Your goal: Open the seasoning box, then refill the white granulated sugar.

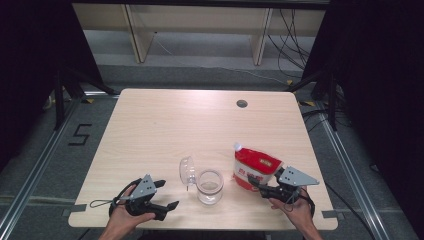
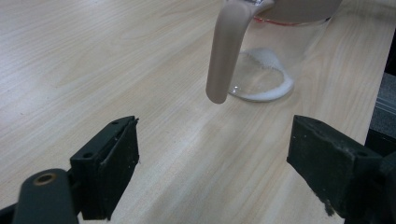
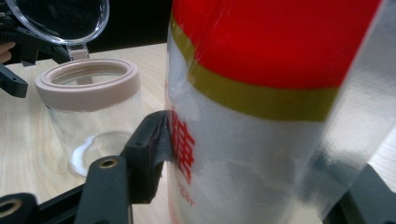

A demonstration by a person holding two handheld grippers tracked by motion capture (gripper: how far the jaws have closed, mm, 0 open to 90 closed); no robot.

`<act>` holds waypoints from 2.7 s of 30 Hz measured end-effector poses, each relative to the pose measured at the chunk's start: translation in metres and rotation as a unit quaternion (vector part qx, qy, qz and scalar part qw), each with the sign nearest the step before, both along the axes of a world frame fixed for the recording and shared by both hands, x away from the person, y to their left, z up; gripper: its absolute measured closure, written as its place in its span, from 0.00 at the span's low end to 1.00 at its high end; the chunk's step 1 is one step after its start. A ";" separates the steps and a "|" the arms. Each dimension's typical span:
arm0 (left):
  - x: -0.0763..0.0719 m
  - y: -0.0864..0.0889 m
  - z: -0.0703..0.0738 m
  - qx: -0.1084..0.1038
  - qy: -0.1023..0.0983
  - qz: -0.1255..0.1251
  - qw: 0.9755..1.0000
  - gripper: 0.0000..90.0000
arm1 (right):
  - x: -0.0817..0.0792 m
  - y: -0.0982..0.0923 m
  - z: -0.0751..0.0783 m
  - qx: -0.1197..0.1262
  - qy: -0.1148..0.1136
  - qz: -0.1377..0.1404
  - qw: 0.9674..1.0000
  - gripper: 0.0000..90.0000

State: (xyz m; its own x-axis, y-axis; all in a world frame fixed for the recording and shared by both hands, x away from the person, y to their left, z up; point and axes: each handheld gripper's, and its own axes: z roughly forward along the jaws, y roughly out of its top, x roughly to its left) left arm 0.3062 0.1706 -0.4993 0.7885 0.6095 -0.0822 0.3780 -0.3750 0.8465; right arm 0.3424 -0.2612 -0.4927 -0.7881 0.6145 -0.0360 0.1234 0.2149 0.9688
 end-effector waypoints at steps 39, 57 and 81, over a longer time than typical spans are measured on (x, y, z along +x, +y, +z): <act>0.001 0.004 0.001 0.019 -0.008 -0.001 1.000 0.18 | -0.012 0.009 -0.014 0.030 0.003 -0.113 0.993 0.40; -0.002 0.005 0.001 0.004 0.002 0.007 1.000 0.18 | -0.003 0.012 -0.022 0.054 -0.022 -0.119 0.991 0.41; -0.001 0.003 0.000 0.002 -0.001 0.004 1.000 0.18 | -0.006 0.015 -0.009 -0.017 -0.053 -0.074 0.996 0.53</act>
